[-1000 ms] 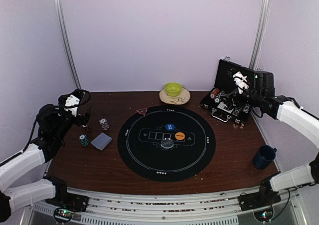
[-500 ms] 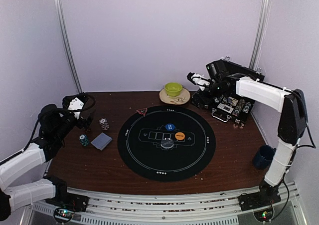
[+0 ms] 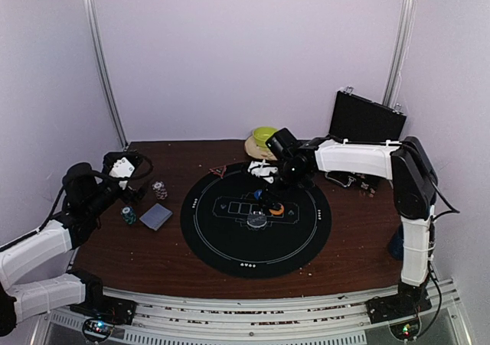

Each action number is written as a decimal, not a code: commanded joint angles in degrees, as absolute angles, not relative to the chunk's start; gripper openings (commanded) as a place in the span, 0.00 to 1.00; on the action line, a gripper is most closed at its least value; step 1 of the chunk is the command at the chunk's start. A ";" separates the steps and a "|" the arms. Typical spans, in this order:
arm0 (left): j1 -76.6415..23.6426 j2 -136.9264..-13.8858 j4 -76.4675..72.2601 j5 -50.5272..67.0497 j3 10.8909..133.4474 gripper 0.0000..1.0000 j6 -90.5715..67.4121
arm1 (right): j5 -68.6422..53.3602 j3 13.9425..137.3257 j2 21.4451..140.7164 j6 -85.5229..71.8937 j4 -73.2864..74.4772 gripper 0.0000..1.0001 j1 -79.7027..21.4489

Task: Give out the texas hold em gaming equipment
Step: Pick up the dealer button from the poker table mat, then place the dealer button in the dealer area, then pick up the small blind button from the poker table mat.

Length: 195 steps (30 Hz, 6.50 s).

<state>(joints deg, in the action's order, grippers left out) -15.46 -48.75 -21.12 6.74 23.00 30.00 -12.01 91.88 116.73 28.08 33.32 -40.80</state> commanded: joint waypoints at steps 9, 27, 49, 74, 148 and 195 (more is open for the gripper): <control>-15.11 -49.26 -22.90 8.93 21.87 0.98 31.62 | -14.21 94.43 120.82 24.25 35.81 1.00 -42.61; -15.05 -48.96 -22.40 10.57 21.54 0.98 33.08 | -17.13 93.91 122.85 25.95 38.11 1.00 -45.40; -15.06 -49.61 -22.22 11.65 21.00 0.98 34.37 | -13.31 94.72 126.91 25.69 37.72 0.71 -46.51; -15.11 -50.07 -22.22 11.73 20.83 0.98 34.76 | -12.34 89.36 107.72 33.26 44.30 0.47 -32.97; -15.08 -50.18 -20.87 14.97 20.57 0.98 36.01 | -2.59 96.76 111.69 26.03 34.71 1.00 -37.38; -15.06 -52.84 -21.14 15.94 20.38 0.98 37.18 | -11.28 110.06 136.47 12.12 38.30 0.62 -37.08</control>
